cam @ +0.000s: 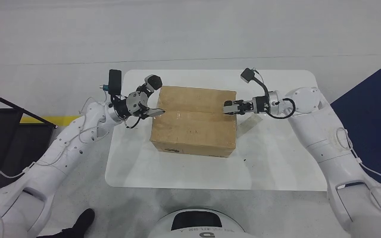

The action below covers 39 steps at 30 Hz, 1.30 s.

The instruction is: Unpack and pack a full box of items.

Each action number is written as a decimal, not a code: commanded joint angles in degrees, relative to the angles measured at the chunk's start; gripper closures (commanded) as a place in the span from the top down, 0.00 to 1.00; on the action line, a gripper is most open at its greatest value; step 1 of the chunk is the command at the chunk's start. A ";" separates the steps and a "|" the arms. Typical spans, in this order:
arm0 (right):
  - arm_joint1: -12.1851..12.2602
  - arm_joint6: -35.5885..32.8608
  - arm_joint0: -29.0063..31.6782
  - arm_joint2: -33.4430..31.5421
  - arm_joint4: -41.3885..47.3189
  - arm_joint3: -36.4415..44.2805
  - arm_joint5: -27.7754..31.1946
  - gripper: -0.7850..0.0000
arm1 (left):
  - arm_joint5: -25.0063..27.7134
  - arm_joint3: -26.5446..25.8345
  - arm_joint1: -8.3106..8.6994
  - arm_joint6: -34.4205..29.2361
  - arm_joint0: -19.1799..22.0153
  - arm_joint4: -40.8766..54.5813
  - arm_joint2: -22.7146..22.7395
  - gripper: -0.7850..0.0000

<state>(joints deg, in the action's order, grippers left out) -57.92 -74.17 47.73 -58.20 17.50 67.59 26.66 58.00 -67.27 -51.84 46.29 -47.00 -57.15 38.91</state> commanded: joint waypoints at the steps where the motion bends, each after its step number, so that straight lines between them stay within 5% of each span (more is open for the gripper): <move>1: 0.01 -0.03 0.02 -0.02 0.03 0.00 0.04 1.00 | 0.00 0.00 0.00 0.00 0.00 0.00 0.00 1.00; 12: 0.01 -0.03 0.02 -0.02 0.03 0.00 0.04 1.00 | -1.74 -1.67 -0.01 -1.62 -1.00 0.13 0.51 1.00; 18: 0.01 -0.03 0.02 -0.02 0.03 0.00 0.04 1.00 | 0.00 -10.32 1.98 -6.31 -2.25 21.42 -6.25 1.00; 39: 0.01 -0.03 0.02 -0.02 0.03 0.00 0.04 1.00 | 0.00 -10.32 1.98 -6.31 -2.25 21.42 -6.25 1.00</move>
<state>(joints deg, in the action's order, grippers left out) -57.92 -74.19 47.75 -58.22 17.53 67.59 26.69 58.00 -77.59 -49.86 39.98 -49.25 -35.91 32.66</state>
